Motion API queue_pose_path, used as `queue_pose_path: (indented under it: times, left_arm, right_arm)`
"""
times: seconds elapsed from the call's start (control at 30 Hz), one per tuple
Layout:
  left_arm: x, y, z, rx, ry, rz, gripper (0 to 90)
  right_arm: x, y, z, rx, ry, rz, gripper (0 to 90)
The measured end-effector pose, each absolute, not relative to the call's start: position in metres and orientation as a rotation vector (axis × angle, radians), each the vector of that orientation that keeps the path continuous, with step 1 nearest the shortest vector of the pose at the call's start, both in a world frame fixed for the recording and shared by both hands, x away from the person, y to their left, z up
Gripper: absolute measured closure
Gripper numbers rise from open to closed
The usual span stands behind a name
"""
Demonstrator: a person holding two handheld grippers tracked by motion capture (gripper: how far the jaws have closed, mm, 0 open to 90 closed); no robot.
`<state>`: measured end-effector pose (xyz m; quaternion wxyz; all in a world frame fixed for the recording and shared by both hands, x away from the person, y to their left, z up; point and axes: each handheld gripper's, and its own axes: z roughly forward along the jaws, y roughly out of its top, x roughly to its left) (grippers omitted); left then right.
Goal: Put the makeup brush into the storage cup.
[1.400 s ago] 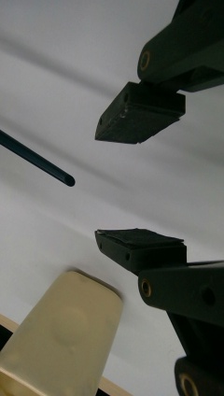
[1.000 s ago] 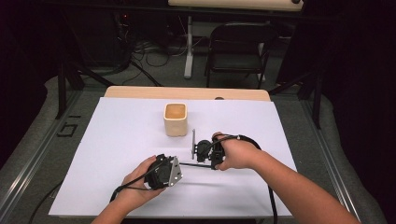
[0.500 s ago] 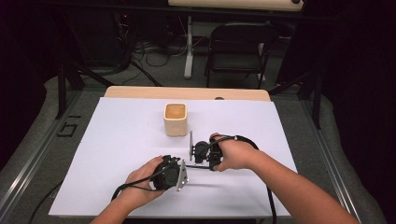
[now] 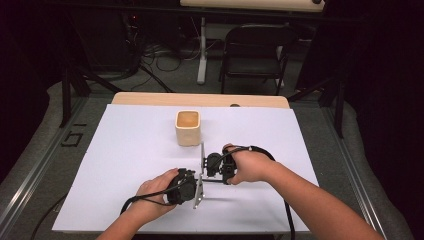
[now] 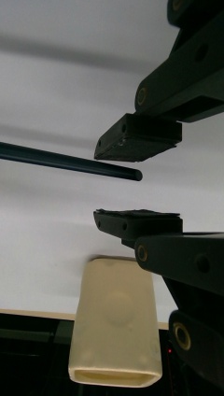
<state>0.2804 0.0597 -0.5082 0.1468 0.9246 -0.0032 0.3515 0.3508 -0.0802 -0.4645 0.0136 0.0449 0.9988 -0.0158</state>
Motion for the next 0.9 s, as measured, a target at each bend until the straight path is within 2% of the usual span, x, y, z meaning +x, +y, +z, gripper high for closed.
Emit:
queue_pose_path:
  times: [0.37, 0.6, 0.67, 0.9]
  left_arm:
    - [0.2795, 0.0545, -0.5113, 2.695, -0.061, 1.03, 71.2]
    - [0.2786, 0.0527, -0.5121, 2.712, -0.068, 1.027, 78.2]
    - [0.278, 0.0522, -0.5132, 2.719, -0.091, 1.02, 83.2]
    - [0.2763, 0.0505, -0.5167, 2.725, -0.107, 1.011, 85.1]
  right_arm:
    - [0.3503, -0.0778, -0.464, 0.123, 3.118, -0.051, 84.2]
    - [0.3502, -0.0776, -0.4647, 0.113, 3.118, -0.052, 84.1]
    - [0.3504, -0.0777, -0.4646, 0.113, 3.119, -0.051, 84.2]
    - [0.349, -0.0773, -0.4656, 0.108, 3.121, -0.065, 84.2]
